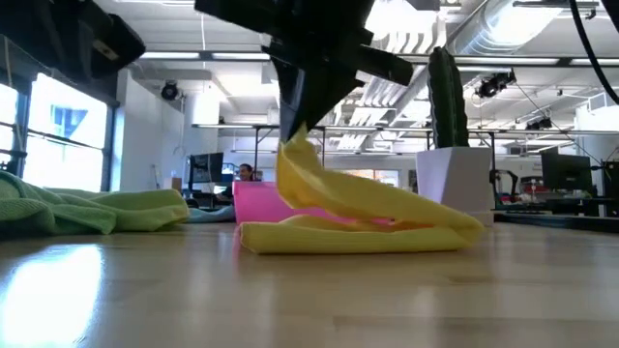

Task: Fold microfiber towels
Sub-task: Fold the yellow microfiber cloth on the table

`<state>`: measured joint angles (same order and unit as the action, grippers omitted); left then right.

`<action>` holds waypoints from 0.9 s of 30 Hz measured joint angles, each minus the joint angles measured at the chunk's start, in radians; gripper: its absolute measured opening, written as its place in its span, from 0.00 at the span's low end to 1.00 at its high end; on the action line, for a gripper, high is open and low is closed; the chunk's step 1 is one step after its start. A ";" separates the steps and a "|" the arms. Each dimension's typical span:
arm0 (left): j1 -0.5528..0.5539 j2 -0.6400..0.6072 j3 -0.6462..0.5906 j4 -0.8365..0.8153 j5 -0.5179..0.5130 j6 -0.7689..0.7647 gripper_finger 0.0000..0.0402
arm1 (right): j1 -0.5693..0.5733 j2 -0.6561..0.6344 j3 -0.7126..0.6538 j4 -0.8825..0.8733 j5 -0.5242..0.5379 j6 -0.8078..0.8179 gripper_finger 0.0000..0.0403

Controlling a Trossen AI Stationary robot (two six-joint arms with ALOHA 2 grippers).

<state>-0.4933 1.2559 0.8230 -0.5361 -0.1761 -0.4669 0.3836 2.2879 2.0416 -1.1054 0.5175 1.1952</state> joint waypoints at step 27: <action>-0.164 -0.007 -0.001 -0.021 -0.106 -0.151 0.19 | 0.058 0.058 -0.011 0.174 -0.100 -0.445 0.45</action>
<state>-0.6575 1.2488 0.8225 -0.5573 -0.2822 -0.6182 0.4413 2.3461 2.0304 -0.9313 0.4178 0.7506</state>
